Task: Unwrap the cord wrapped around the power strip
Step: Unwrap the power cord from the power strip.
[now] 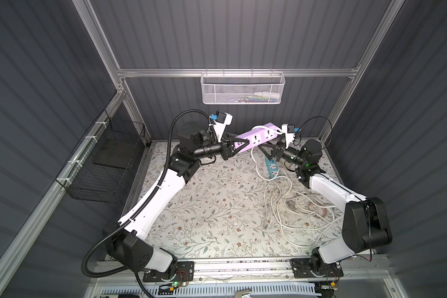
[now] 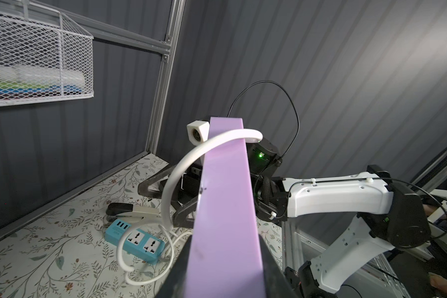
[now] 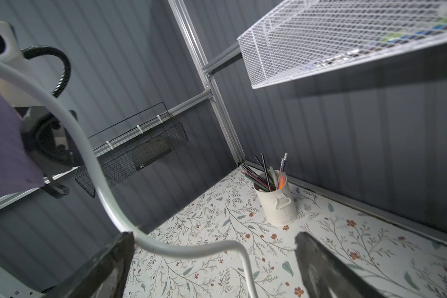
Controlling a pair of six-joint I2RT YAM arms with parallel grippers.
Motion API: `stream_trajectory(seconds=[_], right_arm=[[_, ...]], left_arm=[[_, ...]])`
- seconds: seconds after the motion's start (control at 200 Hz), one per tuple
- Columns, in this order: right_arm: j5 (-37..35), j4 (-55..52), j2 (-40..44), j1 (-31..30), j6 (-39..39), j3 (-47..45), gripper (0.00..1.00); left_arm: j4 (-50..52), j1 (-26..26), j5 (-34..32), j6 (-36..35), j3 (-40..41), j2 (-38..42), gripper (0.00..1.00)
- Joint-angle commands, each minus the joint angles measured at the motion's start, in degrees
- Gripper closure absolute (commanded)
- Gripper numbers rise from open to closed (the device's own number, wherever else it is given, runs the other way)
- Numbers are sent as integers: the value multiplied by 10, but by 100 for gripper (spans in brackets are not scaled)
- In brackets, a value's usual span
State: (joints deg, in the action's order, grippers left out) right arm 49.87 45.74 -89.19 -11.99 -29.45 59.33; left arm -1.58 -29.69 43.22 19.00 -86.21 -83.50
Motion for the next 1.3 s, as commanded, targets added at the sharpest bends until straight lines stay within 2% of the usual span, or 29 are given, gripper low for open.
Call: stream_trajectory(seconds=[0.0,0.255,0.455,0.6,0.73,0.78,0.826,0.961,1.061,1.186,1.291], right_arm=[[23,50,-14,-14,8,19,1],[39,72,-22,-36,-6,5,2],[22,65,12,-36,11,-27,3],[26,82,-25,-39,-7,2,4],[23,111,-66,-51,-33,39,9],[21,116,-77,-55,-38,52,14],[22,121,-86,-55,-47,62,24],[23,134,-96,-55,-68,65,74],[13,131,-86,-52,-71,44,99],[0,131,-73,-38,-79,27,100],[-5,103,-65,-21,-82,47,100]], left_arm=[[-55,-2,36,32,-24,-4,100],[-38,-1,27,14,-26,1,100],[-27,-1,20,3,-28,0,100],[-45,-2,36,25,-28,-4,100],[-49,-3,39,27,-27,-1,100],[-50,-3,39,28,-26,0,100],[-51,-3,40,29,-26,0,100],[-45,-3,33,20,-23,5,100],[-35,-3,23,8,-20,11,100],[-32,-3,24,5,-20,3,100],[-39,-3,30,14,-20,-6,100]])
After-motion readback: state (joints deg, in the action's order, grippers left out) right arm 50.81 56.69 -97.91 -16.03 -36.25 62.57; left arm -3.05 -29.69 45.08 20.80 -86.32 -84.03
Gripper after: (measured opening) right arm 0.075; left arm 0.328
